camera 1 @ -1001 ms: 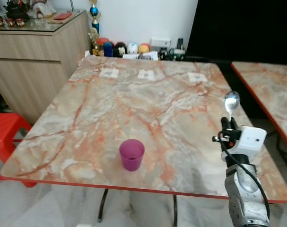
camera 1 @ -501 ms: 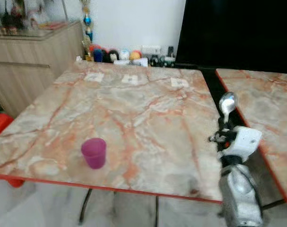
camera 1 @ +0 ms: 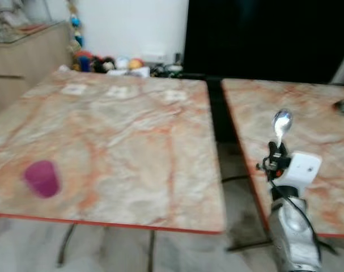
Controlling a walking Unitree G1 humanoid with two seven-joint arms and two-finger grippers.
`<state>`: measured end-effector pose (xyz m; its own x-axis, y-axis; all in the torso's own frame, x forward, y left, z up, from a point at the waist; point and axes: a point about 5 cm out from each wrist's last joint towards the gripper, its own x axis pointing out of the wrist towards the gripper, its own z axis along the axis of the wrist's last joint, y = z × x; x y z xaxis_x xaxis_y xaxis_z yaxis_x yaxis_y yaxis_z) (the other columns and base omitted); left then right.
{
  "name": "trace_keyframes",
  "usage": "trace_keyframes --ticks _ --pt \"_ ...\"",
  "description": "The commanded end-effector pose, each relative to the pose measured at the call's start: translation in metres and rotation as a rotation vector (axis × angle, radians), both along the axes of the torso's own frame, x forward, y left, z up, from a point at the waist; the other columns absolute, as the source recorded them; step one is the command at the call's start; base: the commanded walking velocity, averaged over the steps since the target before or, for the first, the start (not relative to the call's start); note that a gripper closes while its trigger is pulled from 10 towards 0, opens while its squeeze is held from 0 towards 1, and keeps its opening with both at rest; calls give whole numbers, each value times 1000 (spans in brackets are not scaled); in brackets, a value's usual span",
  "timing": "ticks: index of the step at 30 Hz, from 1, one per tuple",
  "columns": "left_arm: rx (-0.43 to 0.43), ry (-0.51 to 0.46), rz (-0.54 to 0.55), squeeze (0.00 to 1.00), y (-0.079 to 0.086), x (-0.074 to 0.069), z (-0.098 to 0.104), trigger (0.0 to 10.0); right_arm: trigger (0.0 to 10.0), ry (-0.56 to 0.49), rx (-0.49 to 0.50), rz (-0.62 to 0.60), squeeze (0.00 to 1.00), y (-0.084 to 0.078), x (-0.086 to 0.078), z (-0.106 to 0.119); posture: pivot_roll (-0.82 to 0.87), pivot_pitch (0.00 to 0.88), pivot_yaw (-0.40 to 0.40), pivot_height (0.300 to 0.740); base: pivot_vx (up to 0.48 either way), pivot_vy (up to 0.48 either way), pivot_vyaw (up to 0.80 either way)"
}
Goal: Setting the table
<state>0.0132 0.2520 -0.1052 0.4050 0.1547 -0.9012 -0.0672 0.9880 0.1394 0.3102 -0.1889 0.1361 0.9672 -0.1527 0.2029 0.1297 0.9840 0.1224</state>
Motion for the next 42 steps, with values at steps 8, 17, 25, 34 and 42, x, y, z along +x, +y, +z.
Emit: trace_keyframes --ticks 8,17,25,34,42 --pt "9 -9 5 0 -2 6 0 10000 10000 -20 -11 -13 0 -4 3 7 -8 55 -18 740 0 0 0" --pt "11 -13 -14 0 -2 9 0 10000 10000 -31 -25 -21 0 -6 3 10 -19 62 -14 740 0 0 0" --pt "9 -22 -23 0 -4 14 -1 10000 10000 -41 -36 -19 0 -6 3 14 -24 67 -18 740 0 -402 0" --pt "8 -30 -20 0 -4 19 -1 10000 10000 -49 -35 -18 0 -4 4 15 -23 67 -21 740 0 -456 -411" --pt "9 -35 -20 0 -4 23 0 10000 10000 -49 -46 -22 0 -5 4 15 -24 67 -19 740 0 -455 0"
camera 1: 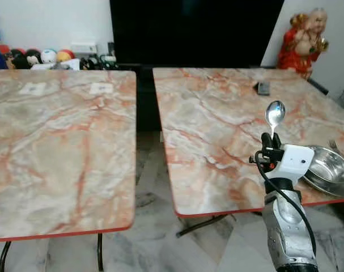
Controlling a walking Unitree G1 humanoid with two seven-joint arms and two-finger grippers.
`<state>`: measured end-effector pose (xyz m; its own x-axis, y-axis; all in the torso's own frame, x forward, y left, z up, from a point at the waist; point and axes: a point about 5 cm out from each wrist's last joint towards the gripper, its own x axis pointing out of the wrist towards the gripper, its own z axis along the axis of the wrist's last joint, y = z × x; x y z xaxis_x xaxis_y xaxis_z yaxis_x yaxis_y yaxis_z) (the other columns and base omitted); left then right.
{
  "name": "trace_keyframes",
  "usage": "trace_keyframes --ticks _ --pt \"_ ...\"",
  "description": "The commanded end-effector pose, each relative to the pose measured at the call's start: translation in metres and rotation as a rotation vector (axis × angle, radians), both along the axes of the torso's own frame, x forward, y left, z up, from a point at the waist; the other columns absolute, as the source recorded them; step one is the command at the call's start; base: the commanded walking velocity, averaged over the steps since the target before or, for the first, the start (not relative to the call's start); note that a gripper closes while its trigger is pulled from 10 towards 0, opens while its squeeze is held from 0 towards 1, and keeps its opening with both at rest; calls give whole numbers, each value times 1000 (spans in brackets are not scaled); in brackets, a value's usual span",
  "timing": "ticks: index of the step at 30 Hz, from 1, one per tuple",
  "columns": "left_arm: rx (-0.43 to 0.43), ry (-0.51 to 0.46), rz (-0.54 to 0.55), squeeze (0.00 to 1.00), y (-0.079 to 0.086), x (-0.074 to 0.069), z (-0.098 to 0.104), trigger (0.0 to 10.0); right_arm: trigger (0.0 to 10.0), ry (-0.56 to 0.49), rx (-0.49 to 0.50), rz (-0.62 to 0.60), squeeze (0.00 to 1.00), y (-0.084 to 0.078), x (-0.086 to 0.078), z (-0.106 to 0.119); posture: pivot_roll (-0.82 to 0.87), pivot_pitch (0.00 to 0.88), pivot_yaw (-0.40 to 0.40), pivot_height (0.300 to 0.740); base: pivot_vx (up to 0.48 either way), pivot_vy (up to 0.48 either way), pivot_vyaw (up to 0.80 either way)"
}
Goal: Setting the table
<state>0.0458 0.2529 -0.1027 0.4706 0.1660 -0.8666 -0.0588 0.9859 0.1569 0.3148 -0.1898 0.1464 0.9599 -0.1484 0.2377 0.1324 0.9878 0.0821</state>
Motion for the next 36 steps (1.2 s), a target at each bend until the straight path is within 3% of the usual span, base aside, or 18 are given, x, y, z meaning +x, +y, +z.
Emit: trace_keyframes --ticks 1,27,36 --pt "-12 36 -1 0 -4 -9 -3 10000 10000 -20 -1 -17 0 -5 -1 4 -24 67 -19 740 0 -454 0" --pt "-7 34 -14 0 -3 -4 -2 10000 10000 -35 -12 -35 0 -7 1 7 -29 56 -4 740 0 -456 0" --pt "-14 24 6 0 -3 -4 -2 10000 10000 -33 -12 -47 0 -9 1 7 -31 57 -3 740 0 0 0"
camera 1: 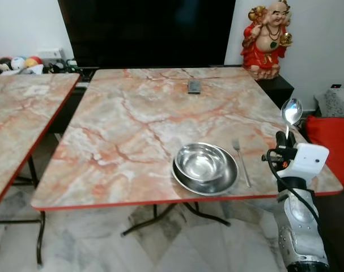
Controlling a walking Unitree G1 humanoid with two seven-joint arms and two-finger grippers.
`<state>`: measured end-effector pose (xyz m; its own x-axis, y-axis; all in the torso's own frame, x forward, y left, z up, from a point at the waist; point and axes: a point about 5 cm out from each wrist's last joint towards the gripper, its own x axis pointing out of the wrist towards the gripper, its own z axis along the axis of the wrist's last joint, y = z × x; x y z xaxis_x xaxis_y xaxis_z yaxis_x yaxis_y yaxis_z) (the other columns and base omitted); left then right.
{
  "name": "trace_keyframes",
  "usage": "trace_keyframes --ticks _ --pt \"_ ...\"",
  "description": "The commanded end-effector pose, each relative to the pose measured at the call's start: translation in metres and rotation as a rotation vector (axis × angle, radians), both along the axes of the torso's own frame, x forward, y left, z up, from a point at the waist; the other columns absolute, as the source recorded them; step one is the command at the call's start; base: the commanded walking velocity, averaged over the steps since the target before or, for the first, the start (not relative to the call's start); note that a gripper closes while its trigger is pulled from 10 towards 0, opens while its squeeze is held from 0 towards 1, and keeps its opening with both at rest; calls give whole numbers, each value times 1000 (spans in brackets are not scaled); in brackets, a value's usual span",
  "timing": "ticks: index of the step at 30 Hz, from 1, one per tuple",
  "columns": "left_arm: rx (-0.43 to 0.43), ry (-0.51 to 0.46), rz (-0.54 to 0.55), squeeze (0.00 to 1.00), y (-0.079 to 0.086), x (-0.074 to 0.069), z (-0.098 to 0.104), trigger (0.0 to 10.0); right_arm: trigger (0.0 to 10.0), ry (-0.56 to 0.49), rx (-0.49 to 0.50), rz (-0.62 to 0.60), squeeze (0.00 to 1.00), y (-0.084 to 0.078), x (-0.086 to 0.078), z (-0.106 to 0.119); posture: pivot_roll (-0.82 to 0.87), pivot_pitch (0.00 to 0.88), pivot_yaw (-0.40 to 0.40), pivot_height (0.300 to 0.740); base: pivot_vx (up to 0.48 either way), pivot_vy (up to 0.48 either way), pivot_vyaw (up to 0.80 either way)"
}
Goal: Setting the table
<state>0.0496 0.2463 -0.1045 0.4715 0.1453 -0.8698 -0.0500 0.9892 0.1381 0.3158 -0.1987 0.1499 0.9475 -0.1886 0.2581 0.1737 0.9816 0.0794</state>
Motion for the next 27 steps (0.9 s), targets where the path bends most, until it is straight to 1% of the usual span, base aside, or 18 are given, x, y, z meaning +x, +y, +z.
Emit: trace_keyframes --ticks 1,13,21,27 --pt "5 22 15 0 4 -7 0 10000 10000 -12 -7 -4 0 -1 0 3 -31 57 -3 740 0 0 0" --pt "-5 30 16 0 5 -9 0 10000 10000 -7 0 -5 0 2 0 1 -29 56 1 740 0 0 0" --pt "-11 28 18 0 5 -9 0 10000 10000 -4 8 6 0 7 1 0 -22 54 1 740 274 0 0" --pt "-13 27 17 0 5 -8 0 10000 10000 -2 9 3 0 6 0 -1 -22 56 -1 740 314 0 0"
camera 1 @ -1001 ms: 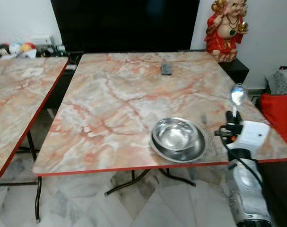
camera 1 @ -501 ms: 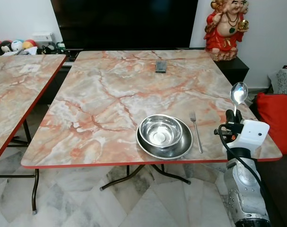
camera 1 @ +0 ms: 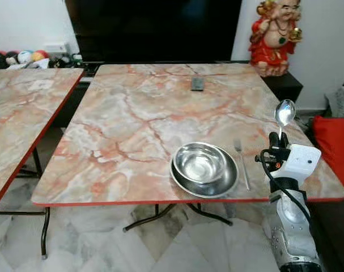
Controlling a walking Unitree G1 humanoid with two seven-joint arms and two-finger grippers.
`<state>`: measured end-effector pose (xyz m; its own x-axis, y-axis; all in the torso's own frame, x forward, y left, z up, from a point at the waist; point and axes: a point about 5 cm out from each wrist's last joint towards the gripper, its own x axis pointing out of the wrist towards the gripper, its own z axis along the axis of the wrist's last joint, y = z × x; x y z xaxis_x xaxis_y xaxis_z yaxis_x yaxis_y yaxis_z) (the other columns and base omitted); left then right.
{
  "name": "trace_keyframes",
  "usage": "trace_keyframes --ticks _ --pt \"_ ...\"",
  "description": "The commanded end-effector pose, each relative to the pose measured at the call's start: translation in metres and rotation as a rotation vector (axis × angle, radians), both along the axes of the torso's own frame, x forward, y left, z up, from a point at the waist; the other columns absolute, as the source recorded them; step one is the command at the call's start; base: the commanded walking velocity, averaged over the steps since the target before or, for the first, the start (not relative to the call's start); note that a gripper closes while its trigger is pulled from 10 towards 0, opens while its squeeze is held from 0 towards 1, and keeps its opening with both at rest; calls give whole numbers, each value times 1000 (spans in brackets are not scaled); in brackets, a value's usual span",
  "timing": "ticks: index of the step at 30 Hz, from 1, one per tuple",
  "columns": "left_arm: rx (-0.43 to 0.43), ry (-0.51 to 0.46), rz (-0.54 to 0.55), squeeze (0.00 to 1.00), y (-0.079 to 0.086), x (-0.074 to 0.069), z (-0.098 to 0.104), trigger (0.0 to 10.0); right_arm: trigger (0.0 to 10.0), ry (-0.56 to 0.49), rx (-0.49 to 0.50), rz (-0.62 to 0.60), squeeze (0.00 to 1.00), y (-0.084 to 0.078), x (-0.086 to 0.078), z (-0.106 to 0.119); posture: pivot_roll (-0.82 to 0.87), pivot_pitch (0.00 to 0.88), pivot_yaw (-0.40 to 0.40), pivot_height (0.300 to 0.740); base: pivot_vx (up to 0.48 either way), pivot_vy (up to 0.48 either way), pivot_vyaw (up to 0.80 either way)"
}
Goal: Setting the table
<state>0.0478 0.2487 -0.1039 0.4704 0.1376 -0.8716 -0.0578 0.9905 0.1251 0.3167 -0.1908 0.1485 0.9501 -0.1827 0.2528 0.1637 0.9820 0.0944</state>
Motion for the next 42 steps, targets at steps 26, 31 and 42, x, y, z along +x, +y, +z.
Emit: trace_keyframes --ticks 26,31,42 --pt "3 28 -17 0 2 -3 -1 10000 10000 120 -66 0 0 -23 -8 -5 -61 91 -2 740 85 0 0" --pt "2 27 -20 0 2 -2 -1 10000 10000 260 -108 13 0 -29 -12 -18 -69 100 -4 740 0 0 0" --pt "-1 27 -22 0 0 -1 -1 10000 10000 476 -5 103 0 -32 -11 -44 -64 106 -10 740 0 0 0"
